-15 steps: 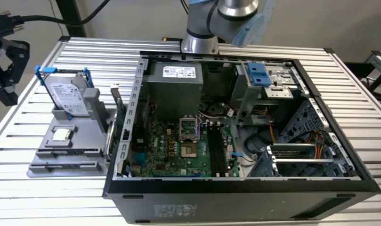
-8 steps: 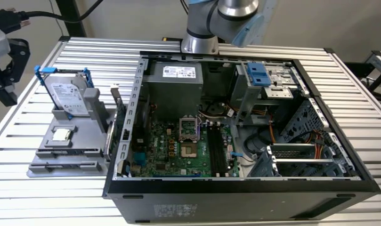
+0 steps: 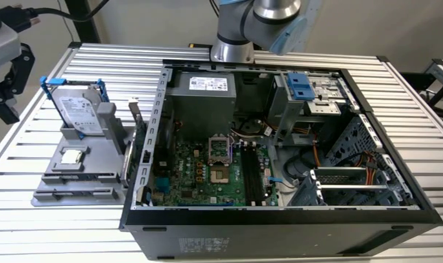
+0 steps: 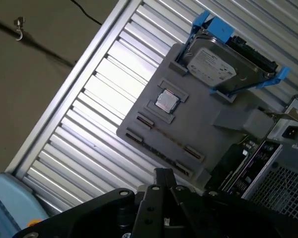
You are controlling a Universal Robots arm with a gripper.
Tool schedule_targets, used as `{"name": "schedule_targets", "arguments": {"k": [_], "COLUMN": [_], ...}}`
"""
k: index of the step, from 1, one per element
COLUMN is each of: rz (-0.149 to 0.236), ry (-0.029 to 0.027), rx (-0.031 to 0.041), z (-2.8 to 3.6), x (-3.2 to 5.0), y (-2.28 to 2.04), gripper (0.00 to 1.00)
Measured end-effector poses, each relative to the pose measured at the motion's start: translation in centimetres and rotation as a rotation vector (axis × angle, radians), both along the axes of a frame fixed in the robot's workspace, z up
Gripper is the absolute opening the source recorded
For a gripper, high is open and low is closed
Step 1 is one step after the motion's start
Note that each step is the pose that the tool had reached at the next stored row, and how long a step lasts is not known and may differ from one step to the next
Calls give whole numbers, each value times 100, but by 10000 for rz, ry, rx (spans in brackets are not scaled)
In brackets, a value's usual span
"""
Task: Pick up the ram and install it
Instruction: 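Pick up the ram and move it above insertion slot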
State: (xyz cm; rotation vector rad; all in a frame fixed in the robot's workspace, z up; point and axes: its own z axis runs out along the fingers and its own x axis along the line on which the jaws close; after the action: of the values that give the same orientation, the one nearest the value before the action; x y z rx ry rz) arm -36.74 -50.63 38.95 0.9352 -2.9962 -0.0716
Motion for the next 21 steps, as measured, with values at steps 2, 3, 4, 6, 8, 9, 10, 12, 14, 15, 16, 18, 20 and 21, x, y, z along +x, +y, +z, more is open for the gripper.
{"name": "schedule_targets", "arguments": {"k": [2, 3, 4, 6, 8, 9, 10, 12, 14, 15, 16, 18, 20, 21], "rz": [289, 422, 543, 710, 907, 1055, 1233, 1567, 1953, 2134, 2313, 2683, 3049, 3217], "ry": [2, 1, 1, -1, 0, 0, -1, 0, -1, -1, -1, -2, -4, -4], "rx": [-13, -15, -18, -20, -20, -20, -20, -21, -20, -20, -20, -20, -20, -20], "z": [1, 1, 1, 0, 0, 0, 0, 1, 0, 0, 0, 0, 0, 0], "x": [0, 0, -1, -5, -8, -8, -8, -9, -9, -8, -9, -9, -8, -8], "y": [0, -1, 0, 0, 0, 0, 0, 0, 0, 0, 0, 0, 0, 0], "gripper": [0, 0, 0, 0, 0, 0, 0, 0, 0, 0, 0, 0, 0, 0]}}
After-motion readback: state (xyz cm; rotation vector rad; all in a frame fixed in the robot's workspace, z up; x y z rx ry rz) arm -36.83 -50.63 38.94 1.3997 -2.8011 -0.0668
